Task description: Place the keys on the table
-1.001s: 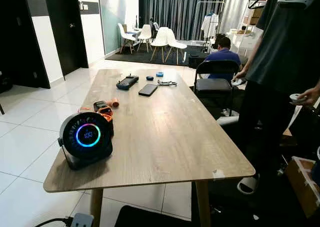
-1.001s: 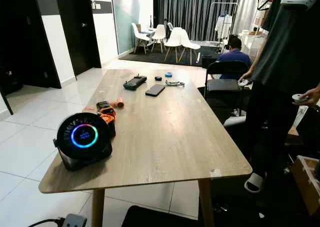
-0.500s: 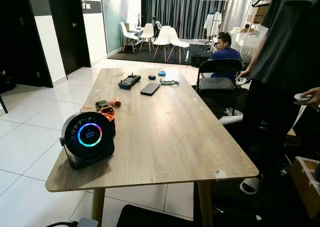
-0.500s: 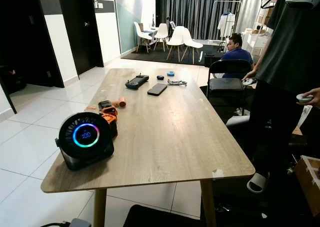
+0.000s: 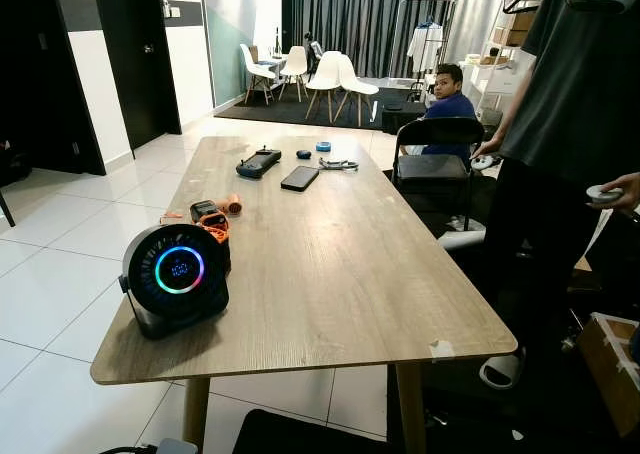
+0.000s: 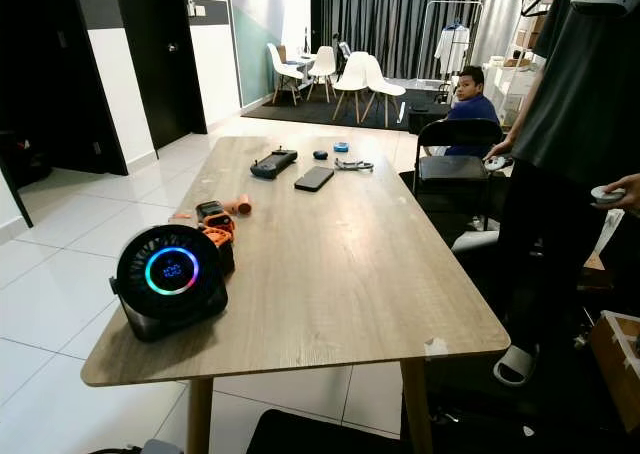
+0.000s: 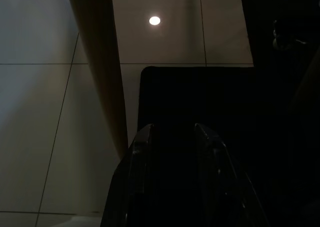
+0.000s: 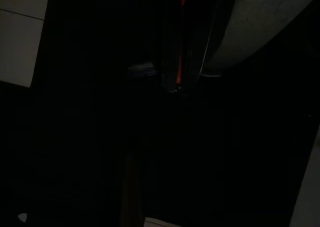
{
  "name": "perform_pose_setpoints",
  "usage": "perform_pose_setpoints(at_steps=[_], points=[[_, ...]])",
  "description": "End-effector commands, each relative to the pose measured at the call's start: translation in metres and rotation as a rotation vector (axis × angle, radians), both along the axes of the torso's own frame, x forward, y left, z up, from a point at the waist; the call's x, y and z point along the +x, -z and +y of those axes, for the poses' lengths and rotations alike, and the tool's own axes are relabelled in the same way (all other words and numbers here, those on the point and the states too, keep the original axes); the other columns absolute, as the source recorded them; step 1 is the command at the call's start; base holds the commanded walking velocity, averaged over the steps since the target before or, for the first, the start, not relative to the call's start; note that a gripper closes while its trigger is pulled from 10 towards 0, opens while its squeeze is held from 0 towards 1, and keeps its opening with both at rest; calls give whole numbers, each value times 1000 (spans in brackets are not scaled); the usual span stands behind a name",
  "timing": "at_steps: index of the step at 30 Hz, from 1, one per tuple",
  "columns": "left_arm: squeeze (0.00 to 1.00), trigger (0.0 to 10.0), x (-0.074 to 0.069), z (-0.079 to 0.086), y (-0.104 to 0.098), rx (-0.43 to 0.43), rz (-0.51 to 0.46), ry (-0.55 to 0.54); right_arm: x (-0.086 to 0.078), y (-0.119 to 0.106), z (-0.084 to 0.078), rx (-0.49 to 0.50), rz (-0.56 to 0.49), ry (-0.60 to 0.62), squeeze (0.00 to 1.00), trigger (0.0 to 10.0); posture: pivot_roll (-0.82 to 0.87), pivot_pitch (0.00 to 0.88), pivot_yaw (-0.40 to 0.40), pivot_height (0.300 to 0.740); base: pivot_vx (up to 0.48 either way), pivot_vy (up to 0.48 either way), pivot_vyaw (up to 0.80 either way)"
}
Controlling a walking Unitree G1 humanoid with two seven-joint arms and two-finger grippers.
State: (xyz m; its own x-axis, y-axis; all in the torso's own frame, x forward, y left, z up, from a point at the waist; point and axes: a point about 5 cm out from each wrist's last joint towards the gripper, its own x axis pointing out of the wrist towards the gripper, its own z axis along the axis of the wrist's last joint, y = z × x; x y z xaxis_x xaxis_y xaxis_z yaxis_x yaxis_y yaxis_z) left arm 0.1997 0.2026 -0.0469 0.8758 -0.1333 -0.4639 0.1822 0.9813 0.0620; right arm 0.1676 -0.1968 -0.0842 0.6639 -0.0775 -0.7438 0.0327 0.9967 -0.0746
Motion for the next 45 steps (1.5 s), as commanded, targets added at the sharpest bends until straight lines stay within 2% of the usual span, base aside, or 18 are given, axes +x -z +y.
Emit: perform_pose_setpoints(at_steps=[1,13,29,45], points=[[0,10000,-2,-5,3,-3,21,5,-3,2,0,6,16,8,0,10000,37,30,-11,740,0,0,0],[0,10000,1,-6,1,6,-4,18,-4,2,0,6,15,8,0,10000,33,32,-11,740,0,0,0],[0,10000,0,-5,1,9,-4,12,-3,2,-1,2,16,4,0,10000,34,32,-11,740,0,-480,0],[0,10000,4,-1,0,28,11,28,-2,1,0,1,15,3,0,10000,35,13,0,740,0,0,0]])
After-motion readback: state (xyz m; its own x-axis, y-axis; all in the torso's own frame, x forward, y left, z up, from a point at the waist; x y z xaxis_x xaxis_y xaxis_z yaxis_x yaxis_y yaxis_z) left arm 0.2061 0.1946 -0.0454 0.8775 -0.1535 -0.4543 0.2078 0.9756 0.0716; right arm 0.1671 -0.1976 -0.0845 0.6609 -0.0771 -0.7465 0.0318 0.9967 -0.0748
